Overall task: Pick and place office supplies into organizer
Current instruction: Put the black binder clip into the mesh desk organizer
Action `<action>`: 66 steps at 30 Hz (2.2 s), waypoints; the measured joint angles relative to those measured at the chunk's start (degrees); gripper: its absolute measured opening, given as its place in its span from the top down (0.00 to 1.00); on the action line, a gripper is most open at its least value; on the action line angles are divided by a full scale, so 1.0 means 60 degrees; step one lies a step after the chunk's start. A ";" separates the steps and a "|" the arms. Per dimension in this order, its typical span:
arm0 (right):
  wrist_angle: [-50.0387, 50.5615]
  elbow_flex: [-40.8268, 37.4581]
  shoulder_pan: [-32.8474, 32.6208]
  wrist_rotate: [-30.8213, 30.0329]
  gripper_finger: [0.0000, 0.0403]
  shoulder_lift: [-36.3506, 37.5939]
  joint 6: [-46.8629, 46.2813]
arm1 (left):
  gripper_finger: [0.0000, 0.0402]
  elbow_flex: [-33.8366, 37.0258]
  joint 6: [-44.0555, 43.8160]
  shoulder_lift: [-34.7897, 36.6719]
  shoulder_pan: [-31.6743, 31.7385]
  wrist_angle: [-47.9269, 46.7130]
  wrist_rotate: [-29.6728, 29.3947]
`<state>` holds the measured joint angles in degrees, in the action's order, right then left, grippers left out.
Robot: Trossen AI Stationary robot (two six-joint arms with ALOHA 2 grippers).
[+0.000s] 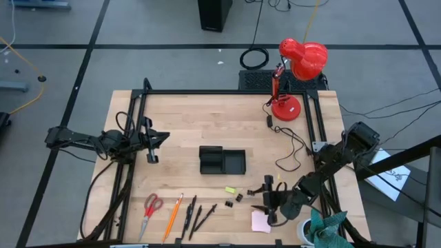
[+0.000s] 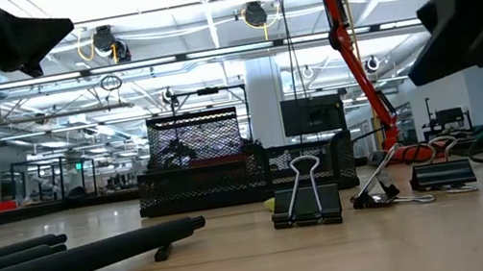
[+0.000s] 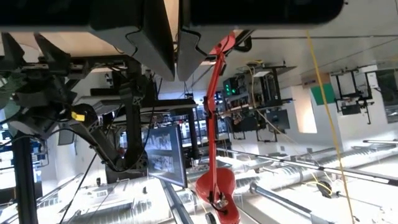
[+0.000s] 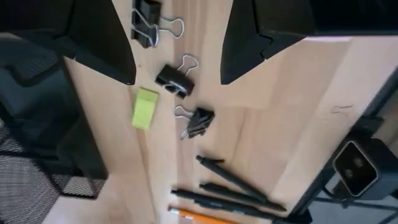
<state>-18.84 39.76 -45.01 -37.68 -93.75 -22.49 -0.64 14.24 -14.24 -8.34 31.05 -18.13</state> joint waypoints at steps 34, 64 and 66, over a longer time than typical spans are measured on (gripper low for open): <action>0.0223 0.0001 0.0363 -0.0466 0.49 -0.1355 -0.0298 | 0.94 0.0000 0.0096 0.0000 0.0000 0.0000 0.0000; 0.0361 0.0001 0.0374 -0.0634 0.99 -0.0548 0.0615 | 0.94 0.0000 0.0087 0.0002 -0.0002 0.0000 0.0000; 0.0246 0.0001 0.0377 -0.0869 0.99 -0.0284 0.1000 | 0.94 0.0000 0.0087 0.0004 0.0000 0.0000 0.0000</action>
<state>-17.36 39.77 -42.74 -42.89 -95.46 -16.49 -0.64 14.76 -14.22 -8.34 31.05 -18.13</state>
